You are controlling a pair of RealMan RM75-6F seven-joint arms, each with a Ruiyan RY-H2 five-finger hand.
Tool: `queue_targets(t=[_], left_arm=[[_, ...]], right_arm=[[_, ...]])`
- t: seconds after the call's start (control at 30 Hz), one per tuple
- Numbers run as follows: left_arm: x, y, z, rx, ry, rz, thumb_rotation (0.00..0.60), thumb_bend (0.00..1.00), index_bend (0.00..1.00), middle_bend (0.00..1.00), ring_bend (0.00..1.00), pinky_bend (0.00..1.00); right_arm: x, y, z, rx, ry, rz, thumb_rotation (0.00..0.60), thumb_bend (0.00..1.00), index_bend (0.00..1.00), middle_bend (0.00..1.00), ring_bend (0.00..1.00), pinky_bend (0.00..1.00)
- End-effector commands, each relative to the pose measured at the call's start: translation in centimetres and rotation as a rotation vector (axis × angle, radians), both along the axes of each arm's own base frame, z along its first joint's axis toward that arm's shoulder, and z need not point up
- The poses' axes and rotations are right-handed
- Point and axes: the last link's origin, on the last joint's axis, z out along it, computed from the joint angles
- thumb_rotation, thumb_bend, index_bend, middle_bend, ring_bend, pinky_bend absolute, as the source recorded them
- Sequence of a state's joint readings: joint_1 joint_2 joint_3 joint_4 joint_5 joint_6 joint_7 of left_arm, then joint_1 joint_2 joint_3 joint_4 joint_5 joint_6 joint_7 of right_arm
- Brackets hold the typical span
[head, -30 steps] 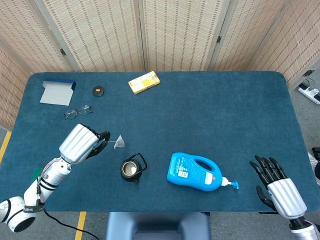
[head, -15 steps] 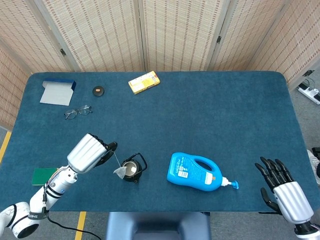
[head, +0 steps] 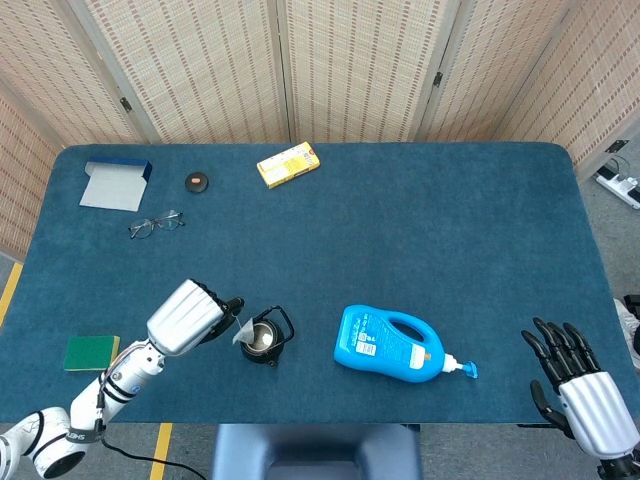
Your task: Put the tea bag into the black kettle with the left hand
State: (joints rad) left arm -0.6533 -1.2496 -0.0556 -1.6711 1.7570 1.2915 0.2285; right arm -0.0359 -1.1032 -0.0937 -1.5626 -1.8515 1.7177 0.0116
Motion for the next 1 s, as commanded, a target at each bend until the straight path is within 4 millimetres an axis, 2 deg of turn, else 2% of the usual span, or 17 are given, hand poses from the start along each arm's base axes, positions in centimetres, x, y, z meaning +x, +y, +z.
queue_targets(t=[0.03, 0.43, 0.67, 1.0], left_arm=[[0.1, -0.2, -0.2, 0.0, 0.006, -0.008, 0.6, 0.63, 0.72, 1.0, 1.0, 1.0], [0.0, -0.5, -1.2, -0.005, 0.026, -0.013, 0.6, 0.63, 0.72, 1.0, 1.0, 1.0], [0.1, 1.8, -1.2, -0.032, -0.03, 0.034, 0.6, 0.63, 0.72, 1.0, 1.0, 1.0], [-0.1, 5.0, -4.1, -0.121, -0.04, 0.057, 0.6, 0.65, 0.71, 1.0, 1.0, 1.0]], right_arm=[[0.0, 0.1, 0.0, 0.0, 0.0, 0.002, 0.6, 0.58, 0.0, 0.0, 0.0, 0.0], [0.1, 0.7, 0.1, -0.009, -0.004, 0.022, 0.6, 0.58, 0.0, 0.0, 0.0, 0.0], [0.0, 0.6, 0.3, -0.022, -0.009, 0.008, 0.6, 0.58, 0.0, 0.0, 0.0, 0.0], [-0.3, 1.2, 0.8, -0.074, -0.022, -0.023, 0.6, 0.58, 0.0, 0.0, 0.0, 0.0]])
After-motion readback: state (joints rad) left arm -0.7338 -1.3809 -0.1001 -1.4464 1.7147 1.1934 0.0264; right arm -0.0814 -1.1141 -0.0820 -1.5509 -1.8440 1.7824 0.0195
